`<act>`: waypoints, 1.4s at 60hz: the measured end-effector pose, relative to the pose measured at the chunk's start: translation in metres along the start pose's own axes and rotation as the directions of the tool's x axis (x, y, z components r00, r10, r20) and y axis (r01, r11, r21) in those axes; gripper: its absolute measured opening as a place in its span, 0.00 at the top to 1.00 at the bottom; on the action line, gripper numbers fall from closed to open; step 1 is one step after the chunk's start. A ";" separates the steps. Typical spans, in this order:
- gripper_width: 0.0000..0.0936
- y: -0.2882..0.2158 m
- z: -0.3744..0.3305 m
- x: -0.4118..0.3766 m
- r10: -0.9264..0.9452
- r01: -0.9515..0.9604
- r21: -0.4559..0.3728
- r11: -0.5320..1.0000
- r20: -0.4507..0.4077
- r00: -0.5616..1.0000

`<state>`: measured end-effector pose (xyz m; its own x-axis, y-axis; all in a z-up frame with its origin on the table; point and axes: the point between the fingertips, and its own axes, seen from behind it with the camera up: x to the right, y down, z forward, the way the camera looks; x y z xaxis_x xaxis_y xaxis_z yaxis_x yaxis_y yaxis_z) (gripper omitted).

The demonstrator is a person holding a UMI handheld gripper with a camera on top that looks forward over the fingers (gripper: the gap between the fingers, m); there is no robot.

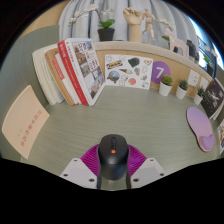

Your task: Arrange mouse

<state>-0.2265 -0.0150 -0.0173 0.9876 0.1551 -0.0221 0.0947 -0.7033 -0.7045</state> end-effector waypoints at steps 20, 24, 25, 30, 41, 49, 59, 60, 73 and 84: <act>0.65 -0.118 -0.085 0.141 -0.034 0.032 0.171 0.985 0.014 0.999; 0.64 -0.148 -0.108 0.193 -0.012 0.017 0.229 0.973 -0.024 1.000; 0.64 -0.154 -0.113 0.206 -0.007 0.015 0.242 0.970 -0.034 0.999; 0.65 -0.175 -0.126 0.271 0.023 0.004 0.284 0.959 -0.091 0.996; 0.65 -0.156 -0.090 0.380 0.066 -0.028 0.233 0.972 -0.159 0.985; 0.65 -0.114 -0.034 0.412 0.088 -0.068 0.145 0.987 -0.135 0.987; 0.65 -0.071 0.017 0.417 0.126 -0.119 0.066 0.991 -0.101 0.987; 0.65 -0.068 0.020 0.416 0.128 -0.122 0.060 0.991 -0.099 0.987; 0.54 -0.057 0.032 0.416 0.127 -0.119 0.069 0.990 -0.125 0.984; 0.14 -0.050 0.022 0.423 0.085 -0.081 0.029 0.996 -0.205 0.975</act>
<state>0.1840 0.1008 -0.0069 0.9967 -0.0505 0.0640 0.0111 -0.6933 -0.7206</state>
